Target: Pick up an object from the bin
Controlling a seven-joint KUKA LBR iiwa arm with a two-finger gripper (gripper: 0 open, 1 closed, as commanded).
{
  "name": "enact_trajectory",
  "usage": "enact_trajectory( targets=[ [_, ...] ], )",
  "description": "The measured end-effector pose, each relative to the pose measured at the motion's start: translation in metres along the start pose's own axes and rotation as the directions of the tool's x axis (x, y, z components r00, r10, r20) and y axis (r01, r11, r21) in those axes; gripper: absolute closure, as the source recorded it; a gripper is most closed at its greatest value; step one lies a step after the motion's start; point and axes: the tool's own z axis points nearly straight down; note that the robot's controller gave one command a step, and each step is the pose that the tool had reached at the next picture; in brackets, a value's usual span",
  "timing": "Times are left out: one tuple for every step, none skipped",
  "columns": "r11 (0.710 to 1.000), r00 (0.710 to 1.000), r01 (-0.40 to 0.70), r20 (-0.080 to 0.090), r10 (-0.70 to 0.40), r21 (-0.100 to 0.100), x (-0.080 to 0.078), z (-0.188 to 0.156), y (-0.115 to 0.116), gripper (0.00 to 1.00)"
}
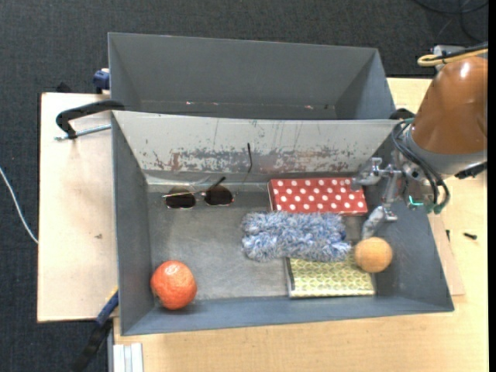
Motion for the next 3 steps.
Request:
enact_trajectory(
  targets=[
    [1.0, 1.0, 0.002, 0.008, -0.002, 0.002, -0.002, -0.005, 0.001, 0.0],
    [0.988, 0.988, -0.154, 0.017, 0.154, 0.002, -0.023, 0.035, 0.031, 0.0],
    [0.994, 0.994, -0.112, 0.02, 0.112, 0.002, -0.034, 0.066, 0.052, 0.0]
  ],
)
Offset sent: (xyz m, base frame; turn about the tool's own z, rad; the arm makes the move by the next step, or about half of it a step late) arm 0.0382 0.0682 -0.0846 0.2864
